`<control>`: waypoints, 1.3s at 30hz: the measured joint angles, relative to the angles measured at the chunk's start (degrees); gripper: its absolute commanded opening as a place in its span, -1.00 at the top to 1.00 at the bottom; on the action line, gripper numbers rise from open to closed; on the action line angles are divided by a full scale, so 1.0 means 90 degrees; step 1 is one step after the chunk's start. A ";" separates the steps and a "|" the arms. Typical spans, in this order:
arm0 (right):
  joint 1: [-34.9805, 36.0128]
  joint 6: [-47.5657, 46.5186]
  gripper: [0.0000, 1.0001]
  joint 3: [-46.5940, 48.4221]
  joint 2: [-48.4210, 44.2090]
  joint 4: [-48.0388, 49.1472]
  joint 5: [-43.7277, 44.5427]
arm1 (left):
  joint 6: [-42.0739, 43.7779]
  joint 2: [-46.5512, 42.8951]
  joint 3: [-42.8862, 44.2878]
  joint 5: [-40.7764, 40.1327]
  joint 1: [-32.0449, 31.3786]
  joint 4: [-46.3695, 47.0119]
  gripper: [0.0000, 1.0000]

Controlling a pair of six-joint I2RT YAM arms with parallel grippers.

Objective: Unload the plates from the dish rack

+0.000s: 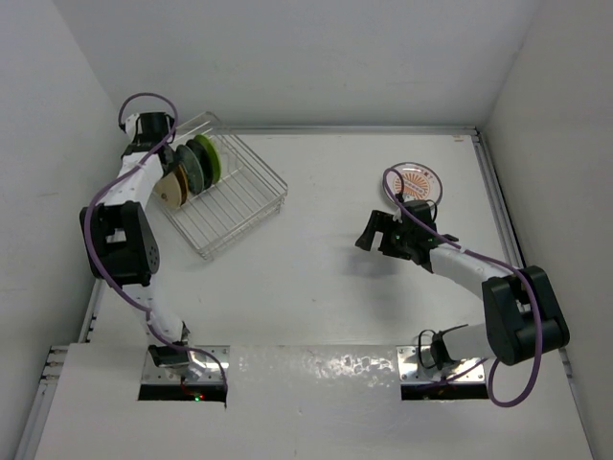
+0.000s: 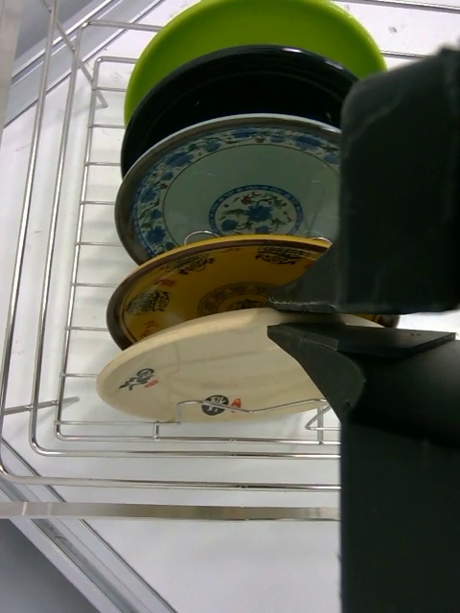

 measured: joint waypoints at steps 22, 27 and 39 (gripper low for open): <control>-0.0544 0.0141 -0.98 0.0903 -0.1826 -0.1503 0.1115 | 0.2188 -0.2788 0.0852 0.0121 -0.2849 0.0974 1.00; -0.1588 -0.0058 -0.98 0.1666 -0.2426 -0.2276 0.1399 | 0.2606 -0.1547 0.1086 -0.0403 -0.5340 0.0908 1.00; -0.2018 -0.0656 -0.98 0.2203 -0.3592 -0.3908 0.2572 | 0.2004 0.1071 0.1042 -0.0874 -0.6671 -0.0015 1.00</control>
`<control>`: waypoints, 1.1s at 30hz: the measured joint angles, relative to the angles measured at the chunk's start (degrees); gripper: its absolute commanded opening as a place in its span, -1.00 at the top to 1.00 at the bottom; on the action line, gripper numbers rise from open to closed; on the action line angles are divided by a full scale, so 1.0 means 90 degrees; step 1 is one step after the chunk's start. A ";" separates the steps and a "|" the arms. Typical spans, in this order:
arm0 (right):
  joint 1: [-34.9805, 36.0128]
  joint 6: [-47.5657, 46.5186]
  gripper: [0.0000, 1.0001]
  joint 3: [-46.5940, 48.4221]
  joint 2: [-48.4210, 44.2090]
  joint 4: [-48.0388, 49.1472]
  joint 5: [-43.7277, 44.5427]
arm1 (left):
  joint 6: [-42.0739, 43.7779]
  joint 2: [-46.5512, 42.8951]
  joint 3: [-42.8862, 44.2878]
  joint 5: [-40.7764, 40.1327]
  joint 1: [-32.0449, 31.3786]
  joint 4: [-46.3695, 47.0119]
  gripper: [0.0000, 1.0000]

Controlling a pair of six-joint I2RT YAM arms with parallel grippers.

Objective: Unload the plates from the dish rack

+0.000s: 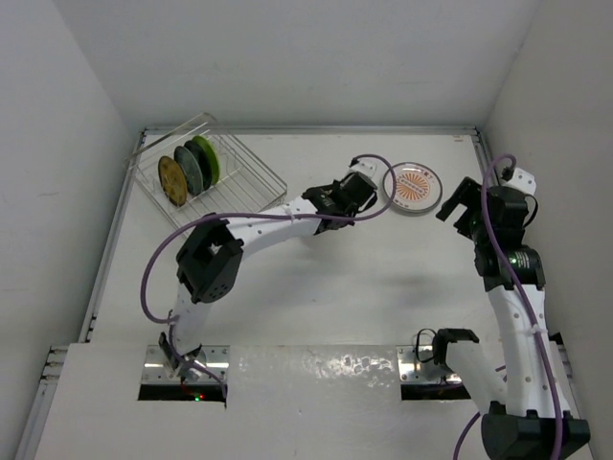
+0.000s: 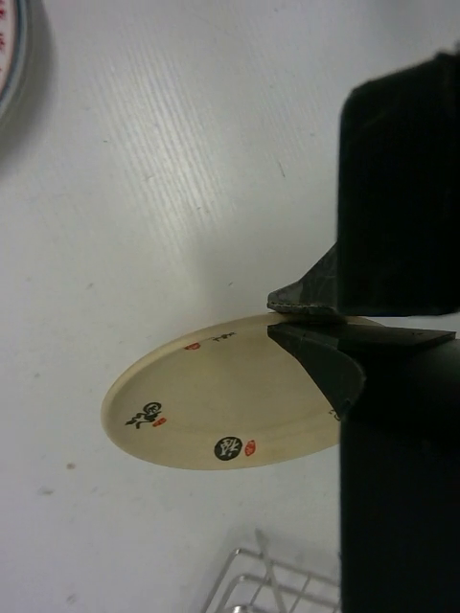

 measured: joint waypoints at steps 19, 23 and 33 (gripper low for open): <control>-0.0022 -0.0092 -0.98 -0.0391 0.0423 0.0085 -0.0221 | -0.0831 -0.0049 -0.0998 0.0107 -0.0277 0.0051 -0.76; -0.0022 -0.0124 -0.98 -0.0483 0.0515 0.0325 -0.0571 | -0.1035 -0.1061 -0.1107 -0.0313 0.0073 -0.0109 -0.76; -0.0022 -0.0185 -0.98 -0.1253 0.1226 0.1151 -0.2001 | -0.1872 -0.3541 -0.1899 -0.0838 0.4605 0.0282 -0.31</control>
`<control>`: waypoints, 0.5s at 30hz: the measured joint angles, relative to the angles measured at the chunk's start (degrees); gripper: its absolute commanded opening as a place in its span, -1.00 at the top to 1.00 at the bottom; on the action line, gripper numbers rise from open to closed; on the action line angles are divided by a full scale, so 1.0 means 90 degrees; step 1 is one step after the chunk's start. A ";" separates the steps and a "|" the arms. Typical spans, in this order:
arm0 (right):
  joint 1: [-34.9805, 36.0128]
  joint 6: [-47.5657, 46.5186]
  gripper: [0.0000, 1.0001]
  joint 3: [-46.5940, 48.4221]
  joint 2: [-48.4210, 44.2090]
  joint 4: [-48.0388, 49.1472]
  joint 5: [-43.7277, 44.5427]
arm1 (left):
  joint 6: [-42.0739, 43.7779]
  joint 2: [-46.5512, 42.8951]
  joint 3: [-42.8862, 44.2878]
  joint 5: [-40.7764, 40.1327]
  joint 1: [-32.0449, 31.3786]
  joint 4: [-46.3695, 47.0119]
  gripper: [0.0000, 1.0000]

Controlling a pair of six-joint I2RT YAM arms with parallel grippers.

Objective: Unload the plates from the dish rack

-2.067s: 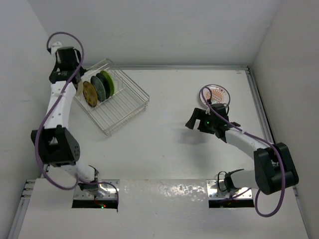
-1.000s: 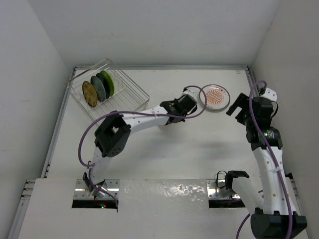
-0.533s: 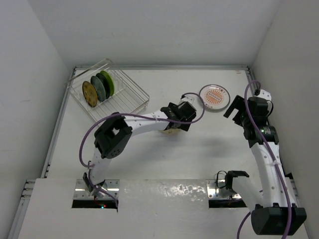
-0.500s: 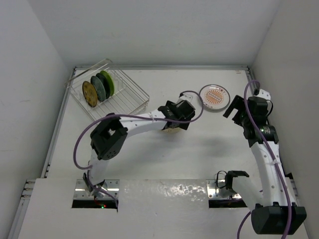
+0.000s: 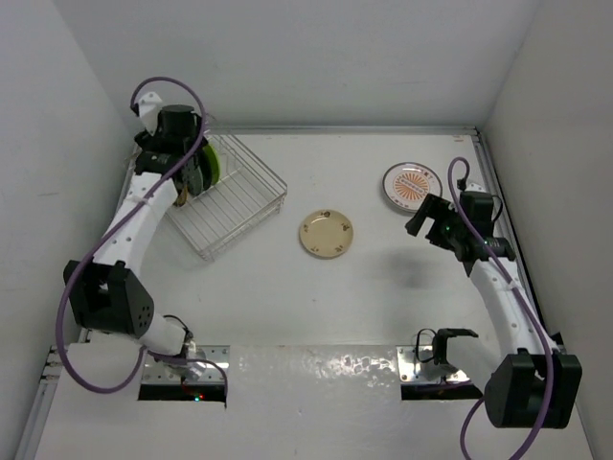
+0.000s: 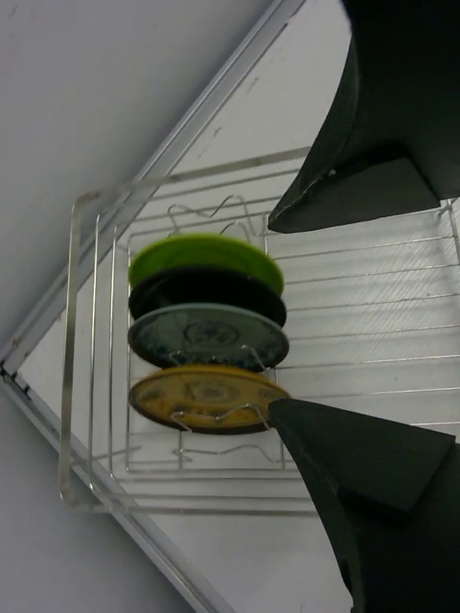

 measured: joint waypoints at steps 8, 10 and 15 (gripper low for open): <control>0.0000 -0.0002 -0.98 -0.0197 0.0170 0.0335 -0.0469 | 0.0022 0.1375 0.0746 0.0947 0.1018 -0.0355 -0.01; 0.0000 -0.0002 -0.98 -0.0197 0.0189 0.0410 -0.0537 | 0.0027 0.1727 0.0981 0.1047 0.1120 -0.0532 0.06; 0.0000 0.0000 -0.98 -0.0197 0.0223 0.0512 -0.0607 | 0.0034 0.2186 0.1214 0.1263 0.1384 -0.0714 0.12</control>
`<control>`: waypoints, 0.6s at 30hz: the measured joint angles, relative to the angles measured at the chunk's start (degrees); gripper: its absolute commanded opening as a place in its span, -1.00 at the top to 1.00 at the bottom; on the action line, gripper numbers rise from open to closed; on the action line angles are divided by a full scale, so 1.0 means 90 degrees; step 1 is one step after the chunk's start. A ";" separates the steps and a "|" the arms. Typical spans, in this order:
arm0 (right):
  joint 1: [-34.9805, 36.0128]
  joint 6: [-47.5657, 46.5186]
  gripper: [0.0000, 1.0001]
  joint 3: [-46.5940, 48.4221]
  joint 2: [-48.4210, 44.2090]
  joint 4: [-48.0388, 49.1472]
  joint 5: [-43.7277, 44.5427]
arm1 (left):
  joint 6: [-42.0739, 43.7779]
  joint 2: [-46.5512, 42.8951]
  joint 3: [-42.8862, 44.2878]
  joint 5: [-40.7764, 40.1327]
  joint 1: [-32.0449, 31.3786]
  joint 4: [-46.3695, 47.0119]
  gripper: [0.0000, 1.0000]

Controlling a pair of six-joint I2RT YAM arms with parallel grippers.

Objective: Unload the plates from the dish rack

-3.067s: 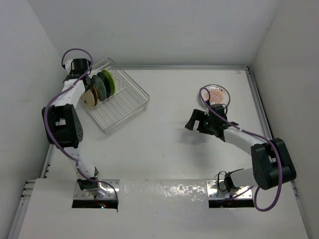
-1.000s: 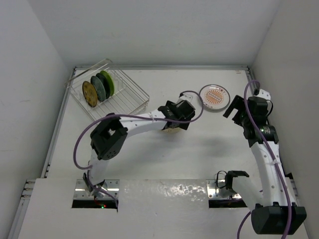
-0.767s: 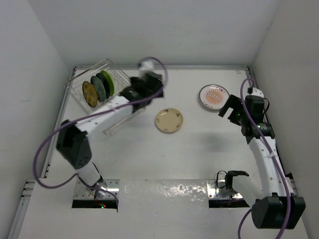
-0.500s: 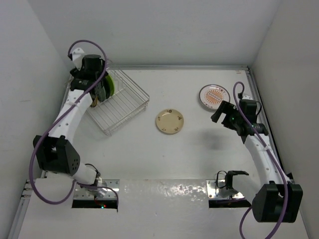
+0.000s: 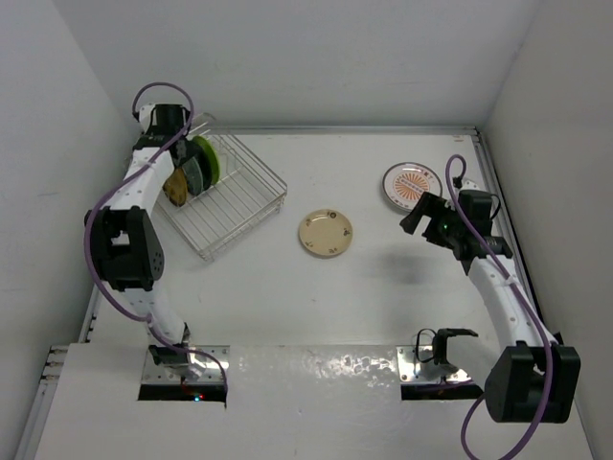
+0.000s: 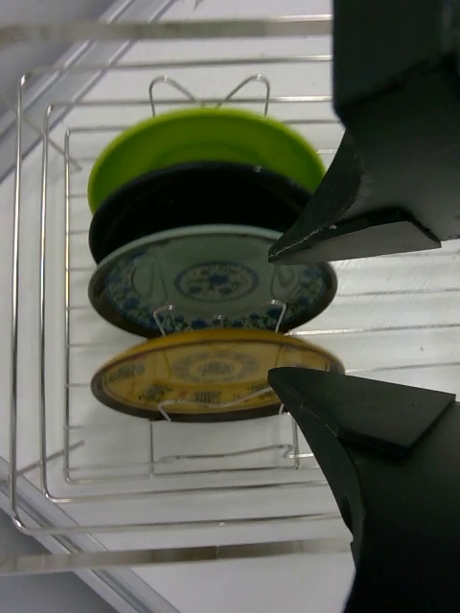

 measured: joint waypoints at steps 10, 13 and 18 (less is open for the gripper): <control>0.0000 0.0002 -0.98 -0.0061 0.0056 0.0087 -0.0112 | -0.0012 0.0301 -0.0034 0.0197 0.0313 0.0022 0.68; 0.0000 0.0002 -0.98 -0.0080 0.0061 0.0083 -0.0112 | -0.0010 0.0478 -0.0039 0.0369 0.0352 0.0138 0.67; 0.0000 0.0000 -0.98 -0.0083 0.0061 0.0085 -0.0109 | -0.0005 0.0602 -0.0053 0.0566 0.0418 0.0226 0.73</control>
